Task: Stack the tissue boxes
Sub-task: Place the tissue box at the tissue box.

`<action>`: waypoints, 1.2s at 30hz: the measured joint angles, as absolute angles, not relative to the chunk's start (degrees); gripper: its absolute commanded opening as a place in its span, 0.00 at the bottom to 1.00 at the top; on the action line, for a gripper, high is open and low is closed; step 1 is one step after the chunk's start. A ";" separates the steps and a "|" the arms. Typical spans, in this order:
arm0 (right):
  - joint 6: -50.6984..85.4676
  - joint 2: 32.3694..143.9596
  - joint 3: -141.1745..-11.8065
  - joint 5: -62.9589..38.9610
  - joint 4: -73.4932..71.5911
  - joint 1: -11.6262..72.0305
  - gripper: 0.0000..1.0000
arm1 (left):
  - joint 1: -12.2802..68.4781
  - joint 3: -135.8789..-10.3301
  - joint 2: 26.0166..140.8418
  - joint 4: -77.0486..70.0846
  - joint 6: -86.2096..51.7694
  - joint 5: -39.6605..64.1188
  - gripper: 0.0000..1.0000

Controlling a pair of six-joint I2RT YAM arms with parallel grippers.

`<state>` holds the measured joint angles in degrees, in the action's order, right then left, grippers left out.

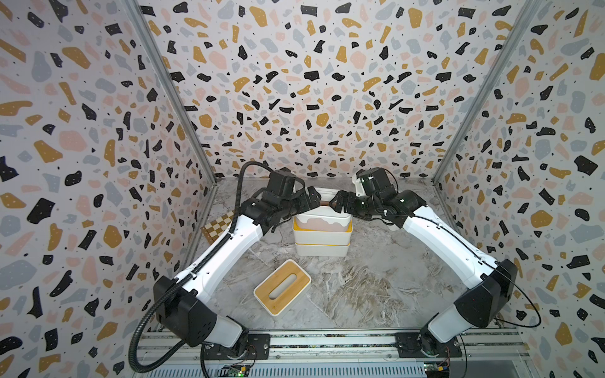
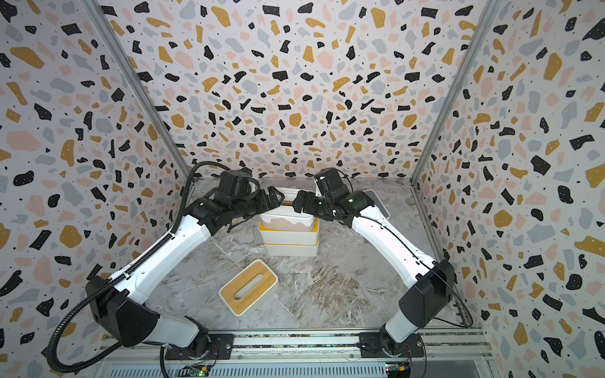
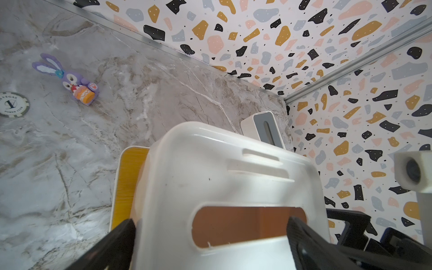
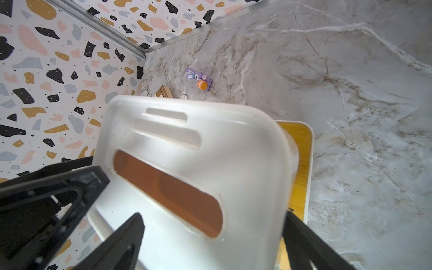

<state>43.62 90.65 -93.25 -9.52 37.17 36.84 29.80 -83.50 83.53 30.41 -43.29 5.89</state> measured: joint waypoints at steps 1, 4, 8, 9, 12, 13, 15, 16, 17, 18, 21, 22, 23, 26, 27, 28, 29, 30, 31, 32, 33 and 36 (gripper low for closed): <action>43.57 90.70 -93.25 -9.69 37.04 36.69 0.93 | 29.80 -83.50 83.53 30.41 -43.40 6.02 1.00; 43.38 91.11 -93.38 -10.04 36.71 36.32 0.93 | 29.80 -83.50 83.53 30.41 -43.72 6.15 0.99; 42.94 91.72 -93.93 -10.04 36.56 36.16 0.94 | 29.80 -83.50 83.46 30.48 -43.81 5.78 1.00; 42.83 91.77 -93.93 -10.04 36.47 36.16 0.95 | 29.80 -83.50 83.46 30.48 -43.86 5.67 1.00; 42.57 91.77 -93.93 -10.07 36.34 36.16 0.97 | 29.87 -83.50 83.46 30.50 -43.94 5.52 1.00; 42.50 91.77 -93.93 -10.07 36.34 36.16 0.98 | 29.91 -83.50 83.46 30.50 -43.94 5.43 1.00; 42.33 91.77 -93.95 -10.09 36.29 36.16 1.00 | 30.02 -83.50 83.37 30.55 -44.03 5.23 0.99; 42.22 91.77 -93.95 -10.09 36.27 36.14 1.00 | 30.06 -83.50 83.29 30.61 -44.10 5.19 1.00; 42.15 91.77 -93.95 -10.11 36.29 36.10 0.99 | 30.13 -83.50 83.18 30.72 -44.12 5.15 0.99; 42.09 91.77 -93.95 -10.13 36.29 36.01 0.99 | 30.20 -83.50 83.07 30.85 -44.14 5.10 0.99; 41.93 91.74 -93.95 -10.61 36.27 35.59 0.99 | 30.46 -83.50 82.67 31.09 -44.12 4.95 1.00; 41.89 91.70 -93.95 -10.79 36.27 35.44 0.99 | 30.57 -83.50 82.50 31.20 -44.12 4.91 1.00; 41.87 91.66 -93.95 -10.98 36.27 35.24 0.99 | 30.65 -83.50 82.21 31.33 -44.14 4.84 0.99; 41.82 91.31 -93.91 -12.01 36.14 34.54 0.99 | 30.92 -83.50 81.28 31.59 -44.12 4.47 1.00; 41.78 91.13 -93.91 -12.40 35.94 34.35 0.99 | 30.92 -83.50 80.93 31.73 -44.14 4.27 1.00; 41.74 90.96 -93.91 -12.67 35.77 34.22 0.99 | 30.92 -83.50 80.68 31.77 -44.14 4.14 0.99; 41.69 90.76 -93.91 -12.97 35.55 34.13 0.99 | 30.92 -83.50 80.47 31.75 -44.14 4.01 1.00; 41.69 90.56 -93.91 -13.32 35.38 34.06 0.99 | 30.92 -83.50 80.36 31.73 -44.14 3.97 1.00; 41.69 90.43 -93.91 -13.54 35.33 34.06 0.99 | 30.92 -83.50 80.36 31.73 -44.12 3.97 0.99; 41.69 90.32 -93.91 -13.76 35.33 34.09 0.99 | 30.87 -83.50 80.36 31.75 -44.12 3.99 0.99; 41.71 90.24 -93.91 -13.93 35.33 34.09 0.99 | 30.85 -83.50 80.38 31.77 -44.14 3.99 1.00; 41.78 90.04 -93.80 -14.17 35.18 34.13 0.99 | 30.81 -83.50 80.38 31.64 -44.14 4.21 1.00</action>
